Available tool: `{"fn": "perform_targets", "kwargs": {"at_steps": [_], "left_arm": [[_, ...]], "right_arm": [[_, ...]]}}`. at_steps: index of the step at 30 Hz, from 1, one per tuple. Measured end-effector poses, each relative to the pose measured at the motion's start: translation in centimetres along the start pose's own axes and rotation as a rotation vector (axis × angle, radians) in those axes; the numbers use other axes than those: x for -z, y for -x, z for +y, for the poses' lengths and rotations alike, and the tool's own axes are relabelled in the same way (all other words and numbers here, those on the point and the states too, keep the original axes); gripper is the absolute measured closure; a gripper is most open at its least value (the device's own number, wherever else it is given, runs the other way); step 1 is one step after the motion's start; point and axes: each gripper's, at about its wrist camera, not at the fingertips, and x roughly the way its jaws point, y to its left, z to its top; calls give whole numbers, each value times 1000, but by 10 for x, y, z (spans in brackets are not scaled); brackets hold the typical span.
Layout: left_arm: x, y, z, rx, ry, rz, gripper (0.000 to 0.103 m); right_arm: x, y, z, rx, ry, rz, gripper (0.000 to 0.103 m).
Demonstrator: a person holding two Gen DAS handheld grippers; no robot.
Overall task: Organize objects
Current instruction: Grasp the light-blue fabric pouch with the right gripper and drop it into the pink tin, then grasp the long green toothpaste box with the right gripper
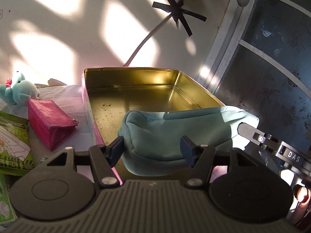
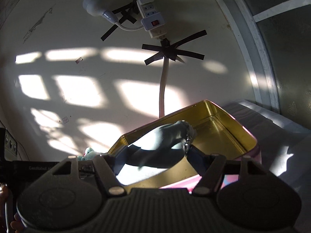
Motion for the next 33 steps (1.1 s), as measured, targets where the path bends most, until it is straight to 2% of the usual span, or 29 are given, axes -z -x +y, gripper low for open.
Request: {"fn": "perform_targets", "kwargs": {"at_steps": [1, 5, 6, 7, 11, 14, 16, 17, 21, 26, 27, 29, 32, 33], "left_arm": [[1, -5, -1, -2, 3, 13, 38], [7, -13, -7, -17, -14, 35, 44], [8, -12, -10, -25, -31, 33, 44], [9, -9, -12, -25, -45, 31, 44], [18, 14, -16, -27, -78, -12, 44], [35, 44, -9, 0, -102, -64, 43], [50, 65, -1, -32, -117, -85, 43], [57, 73, 4, -44, -119, -88, 43], [87, 96, 42, -116, -59, -60, 43], [116, 113, 103, -250, 120, -29, 43], [119, 115, 114, -280, 151, -26, 46], [125, 126, 130, -304, 191, -69, 47], [129, 138, 144, -425, 196, -99, 47], [133, 143, 150, -440, 203, -111, 47]], "right_arm": [[2, -1, -3, 16, 1, -4, 34], [9, -9, -4, 123, 30, -57, 19], [11, -8, -2, 149, 42, -79, 8], [12, -6, 0, 176, 51, -110, 6], [17, 7, 8, 208, 46, -174, 8], [28, 17, 24, 191, 64, -192, 15], [38, 22, 40, 165, 107, -196, 22], [44, 25, 52, 140, 134, -191, 29], [69, 28, 93, 15, 202, -134, 45], [101, 13, 154, -136, 341, -11, 53], [110, 9, 170, -174, 374, 31, 55], [122, 1, 191, -221, 416, 100, 55], [137, -15, 226, -271, 492, 190, 55], [140, -21, 237, -286, 513, 215, 55]]}}
